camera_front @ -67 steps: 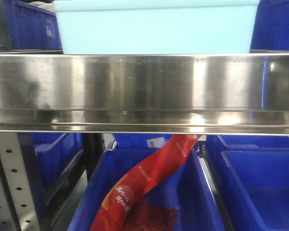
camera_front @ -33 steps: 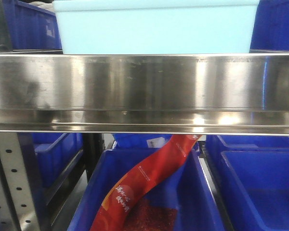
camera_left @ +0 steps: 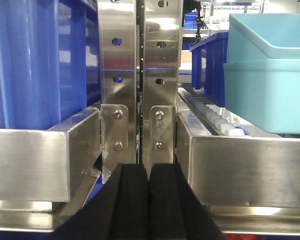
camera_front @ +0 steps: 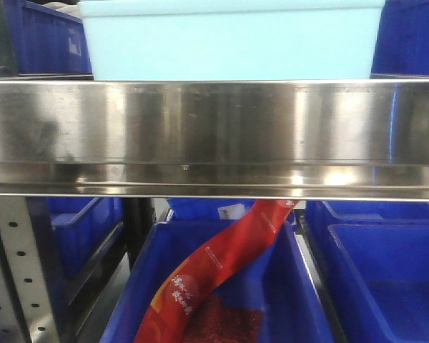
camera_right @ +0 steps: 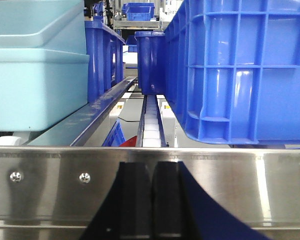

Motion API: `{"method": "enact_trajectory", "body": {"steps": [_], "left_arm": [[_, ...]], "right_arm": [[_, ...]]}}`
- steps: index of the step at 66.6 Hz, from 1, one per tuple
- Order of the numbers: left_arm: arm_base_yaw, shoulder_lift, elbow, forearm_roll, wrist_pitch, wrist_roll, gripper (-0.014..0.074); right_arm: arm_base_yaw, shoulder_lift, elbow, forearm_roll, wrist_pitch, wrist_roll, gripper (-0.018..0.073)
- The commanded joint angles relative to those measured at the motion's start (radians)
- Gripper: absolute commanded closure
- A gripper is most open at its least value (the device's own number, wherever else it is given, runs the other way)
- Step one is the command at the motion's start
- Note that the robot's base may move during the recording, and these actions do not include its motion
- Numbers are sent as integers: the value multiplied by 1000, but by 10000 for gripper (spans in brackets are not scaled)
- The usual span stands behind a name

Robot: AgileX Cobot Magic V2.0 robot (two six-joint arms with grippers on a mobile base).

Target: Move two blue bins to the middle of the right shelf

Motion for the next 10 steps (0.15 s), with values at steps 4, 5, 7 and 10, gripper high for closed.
{"method": "enact_trajectory", "body": {"steps": [4,5,7,10], "left_arm": [[3,-5,-1,-3,-16,1,707],[3,-5,-1,-3,-16,1,707],[3,-5,-1,-3,-16,1,707],[3,-5,-1,-3,-16,1,707]], "right_arm": [[-4,-4,2,2,-23,-6,721],[-4,-4,2,2,-23,-6,721],[-4,-4,2,2,-23,-6,721],[-4,-4,2,2,-23,-6,721]]}}
